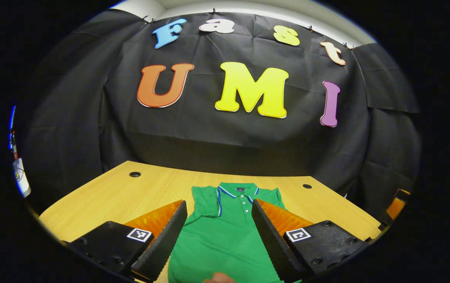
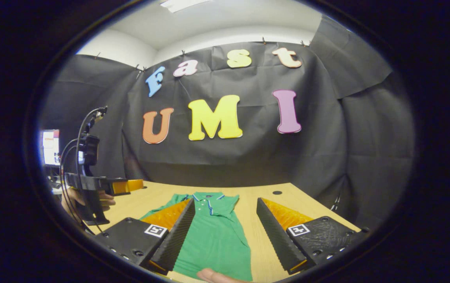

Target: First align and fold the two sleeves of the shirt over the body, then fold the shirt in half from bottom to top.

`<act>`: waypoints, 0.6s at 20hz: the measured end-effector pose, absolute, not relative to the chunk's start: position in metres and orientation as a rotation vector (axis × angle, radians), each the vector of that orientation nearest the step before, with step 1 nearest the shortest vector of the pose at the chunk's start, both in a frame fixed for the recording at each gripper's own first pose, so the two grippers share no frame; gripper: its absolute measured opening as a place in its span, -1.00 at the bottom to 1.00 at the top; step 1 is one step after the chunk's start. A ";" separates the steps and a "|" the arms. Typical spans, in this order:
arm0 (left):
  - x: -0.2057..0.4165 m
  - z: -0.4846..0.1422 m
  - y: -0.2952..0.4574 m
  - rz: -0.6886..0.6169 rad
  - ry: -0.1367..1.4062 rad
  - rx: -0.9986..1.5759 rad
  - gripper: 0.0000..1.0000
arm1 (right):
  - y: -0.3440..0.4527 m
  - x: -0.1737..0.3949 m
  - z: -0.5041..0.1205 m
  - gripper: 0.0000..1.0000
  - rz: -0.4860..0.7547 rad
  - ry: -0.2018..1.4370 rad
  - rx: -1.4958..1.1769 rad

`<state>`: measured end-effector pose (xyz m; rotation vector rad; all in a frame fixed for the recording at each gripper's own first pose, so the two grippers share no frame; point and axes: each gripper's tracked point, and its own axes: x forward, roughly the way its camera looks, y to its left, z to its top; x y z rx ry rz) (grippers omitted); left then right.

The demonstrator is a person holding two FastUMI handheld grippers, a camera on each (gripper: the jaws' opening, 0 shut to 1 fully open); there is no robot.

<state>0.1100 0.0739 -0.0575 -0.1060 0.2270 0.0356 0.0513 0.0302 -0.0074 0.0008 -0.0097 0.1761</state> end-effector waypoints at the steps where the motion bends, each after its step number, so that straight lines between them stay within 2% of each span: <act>1: 0.092 -0.059 0.077 0.041 0.223 -0.110 1.00 | 0.026 0.047 -0.012 0.92 0.154 -0.002 -0.025; 7: 0.004 -0.114 0.094 0.074 0.304 -0.118 1.00 | 0.009 0.008 -0.067 0.93 0.124 0.087 -0.093; 12: -0.029 -0.183 0.110 0.077 0.436 -0.086 1.00 | 0.001 -0.006 -0.113 0.93 0.101 0.107 -0.119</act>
